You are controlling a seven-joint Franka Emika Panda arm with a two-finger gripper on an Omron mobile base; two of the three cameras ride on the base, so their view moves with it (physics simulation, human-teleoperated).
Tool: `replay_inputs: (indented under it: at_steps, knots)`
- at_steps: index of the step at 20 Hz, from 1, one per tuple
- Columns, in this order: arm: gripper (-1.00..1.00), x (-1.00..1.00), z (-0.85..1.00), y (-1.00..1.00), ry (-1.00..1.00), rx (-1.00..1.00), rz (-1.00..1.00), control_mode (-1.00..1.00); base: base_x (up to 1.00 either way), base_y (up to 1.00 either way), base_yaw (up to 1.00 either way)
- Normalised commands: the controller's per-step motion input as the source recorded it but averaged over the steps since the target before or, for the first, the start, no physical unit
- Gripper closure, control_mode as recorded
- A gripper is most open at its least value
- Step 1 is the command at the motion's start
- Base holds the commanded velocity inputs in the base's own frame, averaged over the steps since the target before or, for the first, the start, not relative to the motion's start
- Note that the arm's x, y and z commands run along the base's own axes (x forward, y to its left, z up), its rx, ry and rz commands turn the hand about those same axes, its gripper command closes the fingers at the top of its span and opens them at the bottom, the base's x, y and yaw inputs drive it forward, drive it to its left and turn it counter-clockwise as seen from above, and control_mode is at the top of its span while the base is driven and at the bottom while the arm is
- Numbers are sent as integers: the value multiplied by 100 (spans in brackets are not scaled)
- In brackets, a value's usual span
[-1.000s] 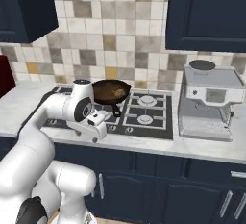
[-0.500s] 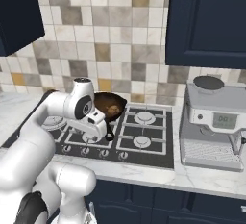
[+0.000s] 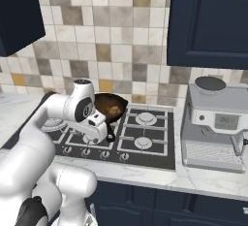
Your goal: Take the chicken drumsticks from the pan and place one on each plate on the dining counter.
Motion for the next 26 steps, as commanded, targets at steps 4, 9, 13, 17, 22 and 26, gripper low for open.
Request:
replay_inputs:
  at_steps: [4,9,13,17,22,26]
  knots:
    - [-100,64,1,0,0,0,0,-100,0,0,0]
    - [-100,95,15,8,3,0,-2,-100,0,0,0]
    - [-100,99,23,7,17,0,-5,-100,0,0,0]
    - [-100,73,21,-3,21,0,-2,-100,0,0,0]
    - [-100,52,14,-5,2,0,-16,-100,0,0,0]
    - [-100,32,-4,0,-12,0,-31,-100,0,0,0]
